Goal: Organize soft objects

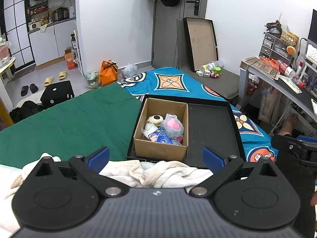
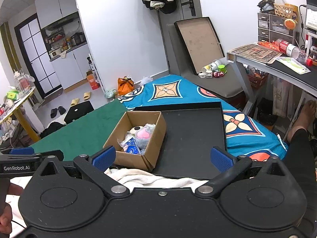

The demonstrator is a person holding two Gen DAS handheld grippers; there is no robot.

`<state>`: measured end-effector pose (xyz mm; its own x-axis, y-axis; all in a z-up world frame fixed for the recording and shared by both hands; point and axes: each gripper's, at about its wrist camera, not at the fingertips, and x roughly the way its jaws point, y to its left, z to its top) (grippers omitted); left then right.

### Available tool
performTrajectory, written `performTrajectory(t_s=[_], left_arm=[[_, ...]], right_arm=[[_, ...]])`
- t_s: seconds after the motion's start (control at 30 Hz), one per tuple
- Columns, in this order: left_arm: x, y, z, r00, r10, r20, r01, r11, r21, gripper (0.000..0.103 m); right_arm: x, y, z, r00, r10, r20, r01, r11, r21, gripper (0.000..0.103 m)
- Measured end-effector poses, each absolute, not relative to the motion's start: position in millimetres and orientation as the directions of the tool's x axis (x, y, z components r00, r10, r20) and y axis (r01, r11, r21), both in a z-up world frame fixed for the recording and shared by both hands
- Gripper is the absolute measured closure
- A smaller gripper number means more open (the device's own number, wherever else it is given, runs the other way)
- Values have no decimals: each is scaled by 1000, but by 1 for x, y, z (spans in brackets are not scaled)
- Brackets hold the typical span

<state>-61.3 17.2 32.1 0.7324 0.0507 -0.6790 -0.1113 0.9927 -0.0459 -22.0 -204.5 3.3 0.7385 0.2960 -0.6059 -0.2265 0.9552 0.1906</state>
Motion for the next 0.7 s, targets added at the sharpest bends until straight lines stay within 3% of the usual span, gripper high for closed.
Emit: performTrajectory(t_s=[0.7], left_arm=[[-61,17,33,730,68,-680,-117,993,-26,3]], right_arm=[[-23,-208,2,743,288,-605,-218,958,189,0]])
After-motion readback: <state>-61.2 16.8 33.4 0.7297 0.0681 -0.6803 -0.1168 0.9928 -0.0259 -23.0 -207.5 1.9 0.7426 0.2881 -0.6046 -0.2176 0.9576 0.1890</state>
